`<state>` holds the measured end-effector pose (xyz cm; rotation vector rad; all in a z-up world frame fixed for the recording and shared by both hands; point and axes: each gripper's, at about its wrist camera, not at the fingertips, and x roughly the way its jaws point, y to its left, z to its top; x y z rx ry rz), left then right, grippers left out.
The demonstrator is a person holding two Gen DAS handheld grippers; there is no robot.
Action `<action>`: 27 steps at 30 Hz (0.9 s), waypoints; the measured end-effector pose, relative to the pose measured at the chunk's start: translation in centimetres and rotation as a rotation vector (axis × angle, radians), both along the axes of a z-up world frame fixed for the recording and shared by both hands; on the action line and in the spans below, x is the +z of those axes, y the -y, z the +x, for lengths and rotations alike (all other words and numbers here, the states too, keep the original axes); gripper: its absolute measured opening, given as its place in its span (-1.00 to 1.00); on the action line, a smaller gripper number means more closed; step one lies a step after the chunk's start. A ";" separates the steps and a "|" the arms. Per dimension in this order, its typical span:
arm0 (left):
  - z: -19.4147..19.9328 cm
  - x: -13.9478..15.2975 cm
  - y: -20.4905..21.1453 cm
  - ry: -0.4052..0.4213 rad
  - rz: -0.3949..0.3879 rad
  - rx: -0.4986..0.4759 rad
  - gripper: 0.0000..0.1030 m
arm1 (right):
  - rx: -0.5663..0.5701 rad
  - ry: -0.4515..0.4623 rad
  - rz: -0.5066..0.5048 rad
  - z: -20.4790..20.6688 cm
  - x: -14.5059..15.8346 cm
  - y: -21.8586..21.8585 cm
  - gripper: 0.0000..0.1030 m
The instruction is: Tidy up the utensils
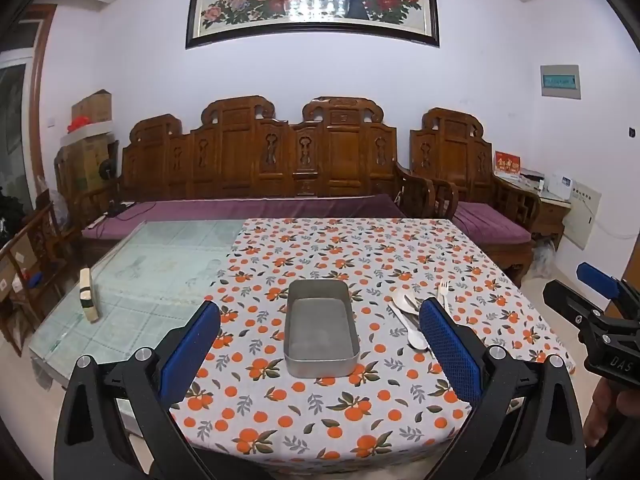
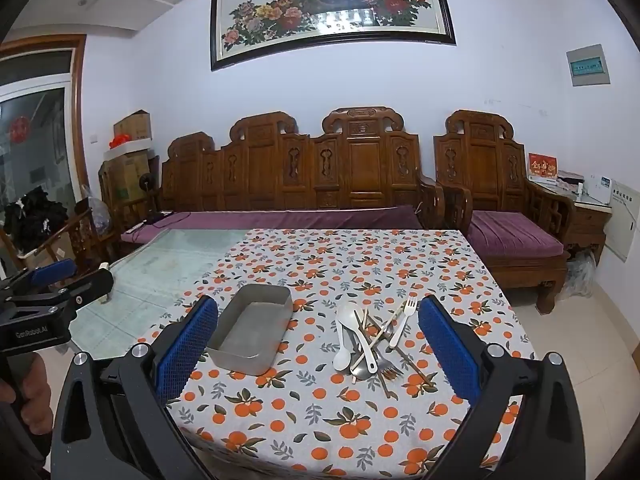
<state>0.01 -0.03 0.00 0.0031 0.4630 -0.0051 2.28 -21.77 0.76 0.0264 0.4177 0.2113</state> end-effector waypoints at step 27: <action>0.3 0.0 0.7 -0.001 -0.002 -0.001 0.87 | 0.000 0.002 0.003 -0.4 0.6 -0.8 0.95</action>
